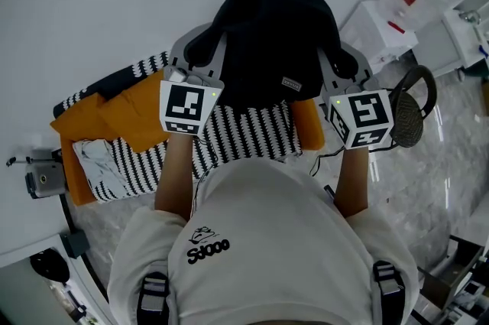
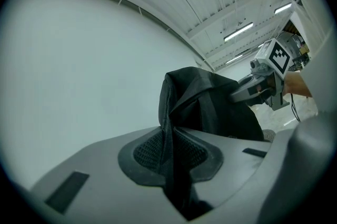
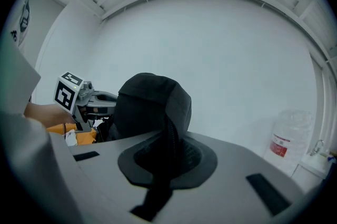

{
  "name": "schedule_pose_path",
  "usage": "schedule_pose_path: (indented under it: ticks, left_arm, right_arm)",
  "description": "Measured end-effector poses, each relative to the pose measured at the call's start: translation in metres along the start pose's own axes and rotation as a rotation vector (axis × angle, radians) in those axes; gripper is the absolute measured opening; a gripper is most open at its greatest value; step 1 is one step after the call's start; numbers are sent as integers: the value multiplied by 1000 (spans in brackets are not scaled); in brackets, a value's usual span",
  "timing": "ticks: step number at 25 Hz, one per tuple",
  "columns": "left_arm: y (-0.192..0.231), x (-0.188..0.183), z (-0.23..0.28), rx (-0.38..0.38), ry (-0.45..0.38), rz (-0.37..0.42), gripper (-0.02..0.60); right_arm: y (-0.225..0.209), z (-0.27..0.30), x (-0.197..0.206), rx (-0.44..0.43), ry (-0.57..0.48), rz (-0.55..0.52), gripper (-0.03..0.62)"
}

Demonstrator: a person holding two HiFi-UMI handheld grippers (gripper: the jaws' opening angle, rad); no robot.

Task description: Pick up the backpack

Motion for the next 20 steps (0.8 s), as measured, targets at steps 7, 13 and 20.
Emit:
schedule_pose_path:
  ticks: [7, 13, 20]
  left_arm:
    - [-3, 5, -3, 15, 8, -6, 64]
    - [-6, 7, -2, 22, 15, -8, 64]
    - [-5, 11, -4, 31, 25, -15, 64]
  right_arm:
    - [3, -1, 5, 0, 11, 0, 43]
    - [2, -1, 9, -5, 19, 6, 43]
    - [4, 1, 11, -15, 28, 6, 43]
Point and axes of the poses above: the fingertips, and each gripper's own axes: z forward along the fingers, y to its left, x out of its underside, the point moved 3 cm from there along -z, backward along the fingers, and after that the axes turned 11 degrees about -x, right-handed, at the moved point
